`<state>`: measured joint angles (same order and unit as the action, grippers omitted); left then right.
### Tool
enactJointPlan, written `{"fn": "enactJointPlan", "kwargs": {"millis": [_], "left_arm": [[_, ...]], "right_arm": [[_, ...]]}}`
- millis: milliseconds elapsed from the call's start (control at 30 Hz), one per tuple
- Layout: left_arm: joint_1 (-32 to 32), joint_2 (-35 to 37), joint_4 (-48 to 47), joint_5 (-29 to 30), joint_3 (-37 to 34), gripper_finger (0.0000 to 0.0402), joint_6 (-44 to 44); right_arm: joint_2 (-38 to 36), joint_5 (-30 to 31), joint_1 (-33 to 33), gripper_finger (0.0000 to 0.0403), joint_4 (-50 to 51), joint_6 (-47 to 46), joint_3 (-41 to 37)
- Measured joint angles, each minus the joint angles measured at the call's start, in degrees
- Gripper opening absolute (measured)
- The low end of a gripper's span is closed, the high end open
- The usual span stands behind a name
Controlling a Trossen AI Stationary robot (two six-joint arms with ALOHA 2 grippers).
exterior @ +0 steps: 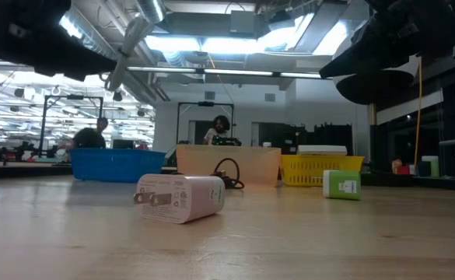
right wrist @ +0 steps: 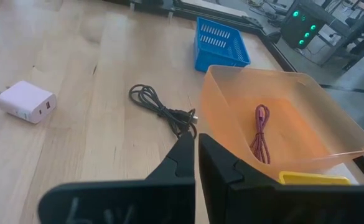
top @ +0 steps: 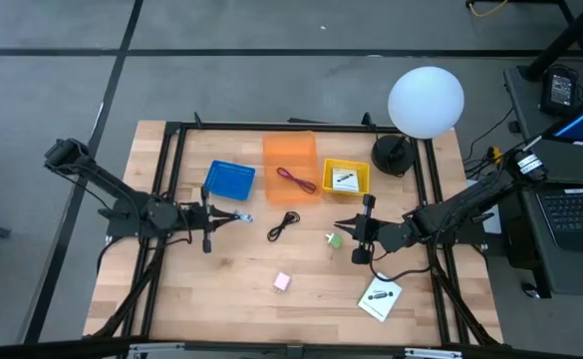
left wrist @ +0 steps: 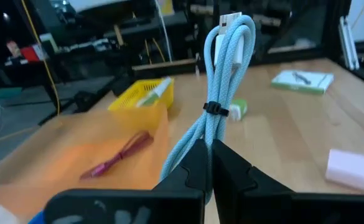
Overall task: Pick and place items into bin
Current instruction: Put the blue charger cable into the orange bin
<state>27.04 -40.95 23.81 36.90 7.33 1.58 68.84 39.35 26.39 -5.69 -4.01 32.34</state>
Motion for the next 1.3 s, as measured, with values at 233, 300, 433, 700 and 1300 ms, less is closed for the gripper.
{"fn": "enactJointPlan", "kwargs": {"millis": [233,300,433,700,1300], "left_arm": [[-3.9,0.0,5.8,-2.4,0.0,0.0004,1.2],[-5.2,0.0,6.0,-2.3,0.0,0.0004,1.2],[-8.3,0.0,6.1,-2.4,0.0,0.0004,1.3],[-15.0,-0.1,6.1,-6.2,0.0,0.0003,1.4],[-31.3,-11.8,-4.8,-16.9,12.0,0.0003,4.7]], "right_arm": [[0.0,0.0,0.0,0.0005,-0.2,0.0,0.0],[0.0,0.0,0.0,0.0005,-1.1,0.0,0.0],[0.0,0.0,0.0,0.0005,-4.4,4.5,0.0],[0.0,0.0,-0.5,0.0005,-15.4,18.5,0.0],[0.0,-0.5,-14.9,0.0005,-13.5,14.8,0.0]]}}
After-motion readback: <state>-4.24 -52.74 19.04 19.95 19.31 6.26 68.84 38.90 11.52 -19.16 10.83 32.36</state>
